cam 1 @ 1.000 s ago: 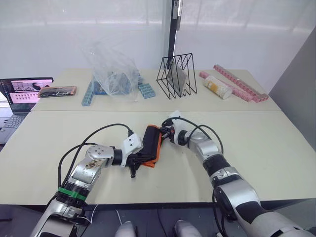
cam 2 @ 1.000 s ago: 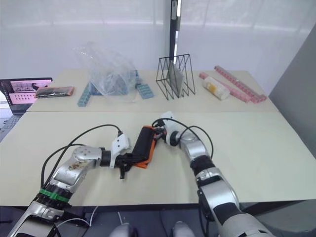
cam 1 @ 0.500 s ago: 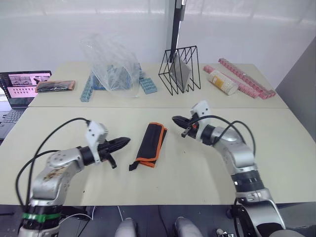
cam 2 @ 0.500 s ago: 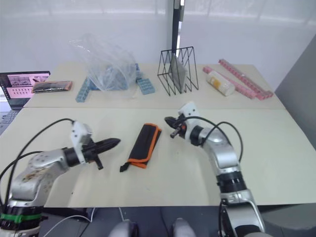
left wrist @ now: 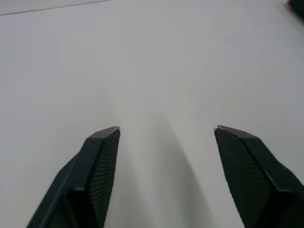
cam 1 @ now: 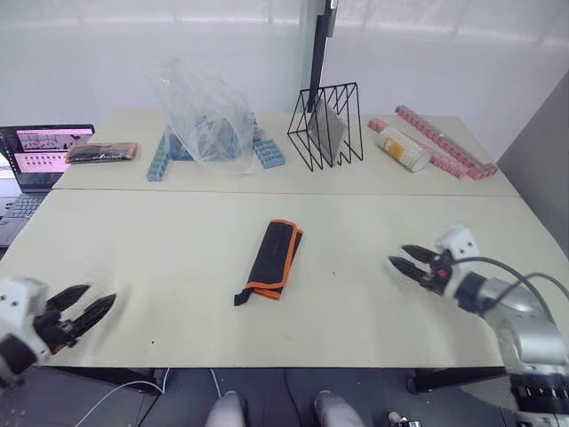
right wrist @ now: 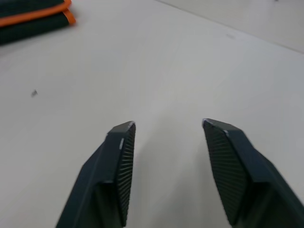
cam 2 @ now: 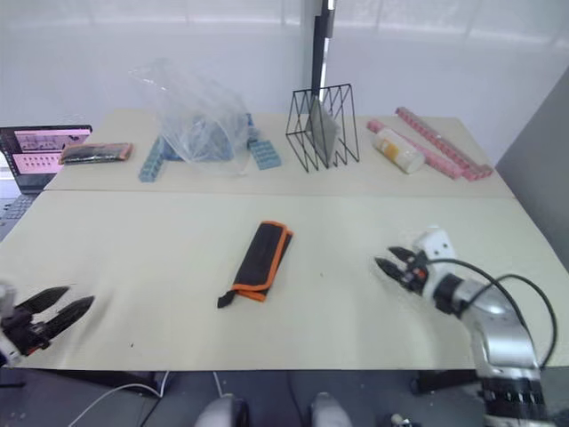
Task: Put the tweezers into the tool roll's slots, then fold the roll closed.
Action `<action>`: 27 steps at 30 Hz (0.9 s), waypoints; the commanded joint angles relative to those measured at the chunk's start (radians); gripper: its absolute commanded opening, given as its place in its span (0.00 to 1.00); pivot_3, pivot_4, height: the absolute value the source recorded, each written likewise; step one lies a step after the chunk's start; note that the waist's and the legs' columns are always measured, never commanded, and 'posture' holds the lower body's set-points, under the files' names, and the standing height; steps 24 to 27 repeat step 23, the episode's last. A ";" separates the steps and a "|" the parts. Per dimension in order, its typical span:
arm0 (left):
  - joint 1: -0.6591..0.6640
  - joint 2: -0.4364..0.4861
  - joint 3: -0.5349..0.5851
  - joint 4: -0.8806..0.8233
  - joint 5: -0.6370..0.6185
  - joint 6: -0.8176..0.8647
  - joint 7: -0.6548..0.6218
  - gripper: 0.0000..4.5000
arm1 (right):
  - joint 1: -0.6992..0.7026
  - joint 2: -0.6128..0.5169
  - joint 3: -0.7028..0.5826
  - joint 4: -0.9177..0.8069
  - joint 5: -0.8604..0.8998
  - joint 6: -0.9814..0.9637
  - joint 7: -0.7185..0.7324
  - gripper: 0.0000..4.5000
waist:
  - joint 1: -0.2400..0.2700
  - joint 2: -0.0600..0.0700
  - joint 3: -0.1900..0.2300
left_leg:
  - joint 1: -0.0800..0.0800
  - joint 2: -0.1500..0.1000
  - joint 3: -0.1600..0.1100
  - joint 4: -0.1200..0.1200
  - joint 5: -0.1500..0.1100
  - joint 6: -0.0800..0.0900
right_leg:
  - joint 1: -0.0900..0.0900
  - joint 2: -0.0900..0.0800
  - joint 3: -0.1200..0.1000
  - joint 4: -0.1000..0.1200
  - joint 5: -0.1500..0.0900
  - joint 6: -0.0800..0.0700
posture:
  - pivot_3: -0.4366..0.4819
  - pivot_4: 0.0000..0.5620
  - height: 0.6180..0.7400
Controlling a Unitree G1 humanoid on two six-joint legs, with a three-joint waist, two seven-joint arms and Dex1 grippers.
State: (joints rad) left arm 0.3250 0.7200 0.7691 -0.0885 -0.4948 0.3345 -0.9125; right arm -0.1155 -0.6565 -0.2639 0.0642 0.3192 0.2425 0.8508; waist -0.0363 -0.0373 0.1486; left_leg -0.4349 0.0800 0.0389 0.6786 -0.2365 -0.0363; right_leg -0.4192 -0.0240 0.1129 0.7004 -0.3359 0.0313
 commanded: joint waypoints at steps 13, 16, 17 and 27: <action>0.030 0.063 0.039 0.082 -0.005 -0.051 -0.044 1.00 | 0.014 -0.068 -0.100 0.195 0.024 -0.165 0.053 1.00 | -0.007 0.000 0.000 | 0.004 0.001 0.002 -0.001 0.000 0.000 | 0.002 0.001 0.002 0.001 0.000 0.000 | 0.48 0.27 0.58; 0.021 0.067 0.034 0.081 -0.007 -0.046 -0.042 1.00 | 0.022 -0.065 -0.100 0.182 0.027 -0.159 0.052 1.00 | -0.007 0.000 0.000 | 0.004 0.001 0.002 -0.001 0.000 0.000 | 0.002 0.001 0.002 0.001 0.000 0.000 | 0.48 0.27 0.58; 0.021 0.069 0.032 0.080 -0.006 -0.046 -0.044 1.00 | 0.024 -0.065 -0.100 0.178 0.028 -0.158 0.051 1.00 | -0.006 0.000 0.000 | 0.004 0.001 0.002 -0.001 0.000 0.000 | 0.003 0.001 0.002 0.001 0.000 0.000 | 0.48 0.27 0.58; 0.012 0.084 0.019 0.089 -0.002 -0.046 -0.044 1.00 | 0.045 -0.060 -0.103 0.150 0.035 -0.147 0.043 1.00 | -0.005 0.000 0.000 | 0.004 0.001 0.002 0.000 0.000 0.000 | 0.004 0.001 0.001 0.001 0.000 0.000 | 0.48 0.27 0.58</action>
